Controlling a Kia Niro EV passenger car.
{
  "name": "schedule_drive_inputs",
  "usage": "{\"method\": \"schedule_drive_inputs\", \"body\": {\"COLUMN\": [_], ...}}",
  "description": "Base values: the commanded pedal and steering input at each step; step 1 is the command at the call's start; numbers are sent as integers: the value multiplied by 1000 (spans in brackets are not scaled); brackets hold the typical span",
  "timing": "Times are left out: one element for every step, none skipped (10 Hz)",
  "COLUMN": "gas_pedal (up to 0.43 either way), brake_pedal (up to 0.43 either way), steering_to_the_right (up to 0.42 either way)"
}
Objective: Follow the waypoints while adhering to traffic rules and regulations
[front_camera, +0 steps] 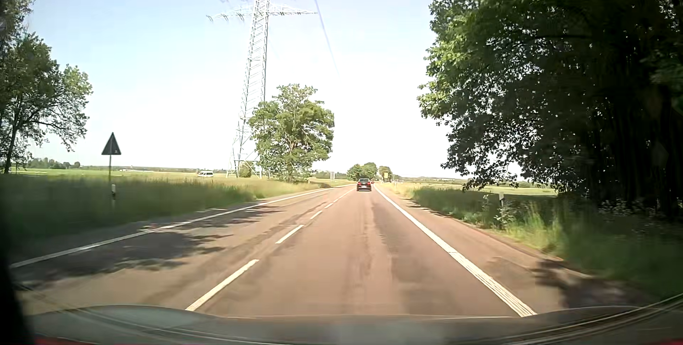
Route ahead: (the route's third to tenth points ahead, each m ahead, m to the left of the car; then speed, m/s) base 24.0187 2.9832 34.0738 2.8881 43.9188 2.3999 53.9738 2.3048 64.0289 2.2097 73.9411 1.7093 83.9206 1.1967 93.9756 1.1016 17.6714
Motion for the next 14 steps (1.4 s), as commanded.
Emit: {"method": "schedule_drive_inputs", "body": {"gas_pedal": [87, 87, 87, 87, 87, 87, 87, 87, 87, 87, 87, 87, 87, 87], "brake_pedal": [30, 30, 30, 30, 30, 30, 30, 30, 30, 30, 30, 30, 30, 30], "steering_to_the_right": [4, 3, 3, 3, 3, 4, 4, 5, 4, 4, 5, 4, 5, 4]}}
